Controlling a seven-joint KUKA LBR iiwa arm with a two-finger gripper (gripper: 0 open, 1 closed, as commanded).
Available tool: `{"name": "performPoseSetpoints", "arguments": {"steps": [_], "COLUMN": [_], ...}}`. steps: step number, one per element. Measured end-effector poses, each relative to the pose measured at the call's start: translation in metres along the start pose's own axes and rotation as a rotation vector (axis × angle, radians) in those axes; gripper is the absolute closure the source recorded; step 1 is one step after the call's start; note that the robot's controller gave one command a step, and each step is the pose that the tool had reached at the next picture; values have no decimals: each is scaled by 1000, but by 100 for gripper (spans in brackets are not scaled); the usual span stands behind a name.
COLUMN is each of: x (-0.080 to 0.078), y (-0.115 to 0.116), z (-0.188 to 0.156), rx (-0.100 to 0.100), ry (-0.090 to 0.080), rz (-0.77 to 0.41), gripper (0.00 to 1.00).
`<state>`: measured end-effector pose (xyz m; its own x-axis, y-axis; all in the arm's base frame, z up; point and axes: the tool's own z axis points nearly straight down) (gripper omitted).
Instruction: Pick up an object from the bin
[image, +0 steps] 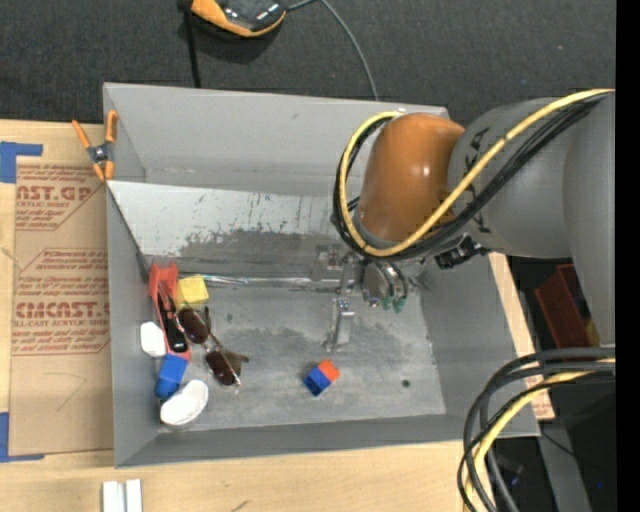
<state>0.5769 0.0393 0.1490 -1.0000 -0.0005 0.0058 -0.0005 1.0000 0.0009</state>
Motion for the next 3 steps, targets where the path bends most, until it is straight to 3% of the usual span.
{"name": "performPoseSetpoints", "arguments": {"steps": [1, 2, 3], "x": [-2, 32, 58], "y": [0, 1, -5], "z": [-5, 30, 39], "rx": [0, 1, 0], "ry": [-7, -15, 2], "rz": [0, -97, -208], "gripper": [0, 0, 0]}}
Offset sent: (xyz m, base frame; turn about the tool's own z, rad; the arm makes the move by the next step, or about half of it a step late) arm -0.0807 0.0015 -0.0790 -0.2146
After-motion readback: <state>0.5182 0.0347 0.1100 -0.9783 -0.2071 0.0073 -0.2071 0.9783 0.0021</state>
